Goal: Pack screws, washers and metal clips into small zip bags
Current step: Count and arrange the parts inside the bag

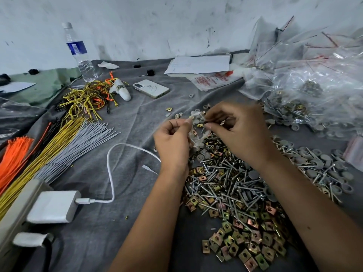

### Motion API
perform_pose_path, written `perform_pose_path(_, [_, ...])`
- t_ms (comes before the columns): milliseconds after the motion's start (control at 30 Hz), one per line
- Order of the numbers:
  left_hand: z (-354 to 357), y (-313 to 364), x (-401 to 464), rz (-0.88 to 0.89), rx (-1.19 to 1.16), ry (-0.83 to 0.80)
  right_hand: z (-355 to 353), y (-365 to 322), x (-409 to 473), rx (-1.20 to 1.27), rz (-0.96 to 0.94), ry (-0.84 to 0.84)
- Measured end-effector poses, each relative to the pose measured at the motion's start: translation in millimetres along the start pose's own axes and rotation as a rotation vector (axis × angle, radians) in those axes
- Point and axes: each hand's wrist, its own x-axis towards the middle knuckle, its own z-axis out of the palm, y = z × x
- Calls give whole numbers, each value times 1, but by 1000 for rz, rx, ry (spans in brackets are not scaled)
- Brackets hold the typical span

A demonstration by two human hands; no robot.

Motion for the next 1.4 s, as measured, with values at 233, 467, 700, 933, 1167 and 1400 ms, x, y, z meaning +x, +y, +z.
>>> perform_pose_path(233, [-2, 2, 2, 57, 6, 86, 4, 1, 0, -53, -23, 34])
perform_pose_path(467, [-6, 3, 7, 195, -94, 342, 8, 20, 8, -385, 139, -139])
perform_pose_path(700, [-7, 3, 6, 237, 1, 297, 39, 13, 37, -511, 100, -430])
perform_pose_path(933, [-6, 1, 7, 216, 68, 313, 41, 17, 40, -465, 119, -461])
perform_pose_path(1167, [-8, 0, 7, 197, 40, 342, 48, 7, 44, -401, 171, -534])
perform_pose_path(1400, [-8, 3, 6, 207, 61, 335, 41, 9, 38, -286, 256, -362])
